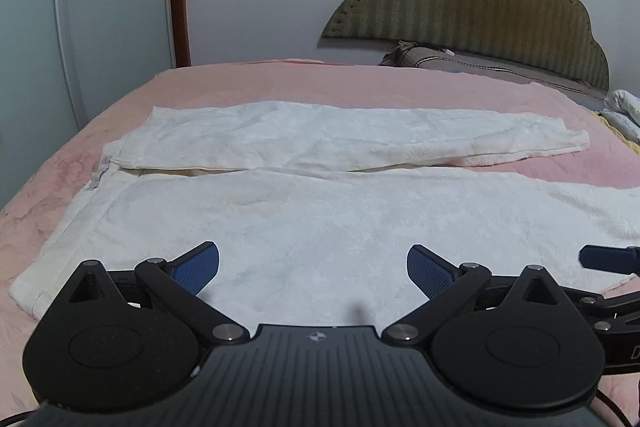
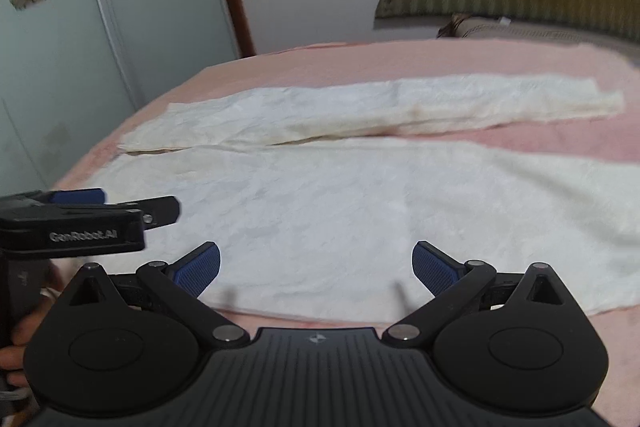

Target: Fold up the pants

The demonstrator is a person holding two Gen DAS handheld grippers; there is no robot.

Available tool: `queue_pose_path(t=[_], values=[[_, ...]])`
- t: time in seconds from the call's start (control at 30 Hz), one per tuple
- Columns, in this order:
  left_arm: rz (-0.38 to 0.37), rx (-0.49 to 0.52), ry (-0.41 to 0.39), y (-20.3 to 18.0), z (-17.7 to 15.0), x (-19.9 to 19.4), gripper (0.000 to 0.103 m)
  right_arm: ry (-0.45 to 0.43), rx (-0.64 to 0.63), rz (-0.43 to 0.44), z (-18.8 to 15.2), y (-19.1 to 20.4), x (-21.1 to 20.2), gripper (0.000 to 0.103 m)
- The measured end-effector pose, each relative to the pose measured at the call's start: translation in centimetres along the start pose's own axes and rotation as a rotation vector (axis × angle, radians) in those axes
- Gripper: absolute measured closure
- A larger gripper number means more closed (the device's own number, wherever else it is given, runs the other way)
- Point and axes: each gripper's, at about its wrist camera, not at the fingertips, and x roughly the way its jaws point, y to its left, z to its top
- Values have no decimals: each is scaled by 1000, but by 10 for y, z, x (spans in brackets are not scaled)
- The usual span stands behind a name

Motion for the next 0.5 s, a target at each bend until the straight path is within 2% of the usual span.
queue_pose_path(t=[0.23, 0.43, 0.5], values=[[44, 4, -5, 3, 5, 6, 1, -97, 22, -29, 9, -7, -7, 0], [69, 8, 2, 2, 8, 13, 1, 76, 8, 15, 11, 2, 19, 0], [65, 1, -3, 4, 10, 14, 1, 58, 0, 32, 11, 4, 18, 0]])
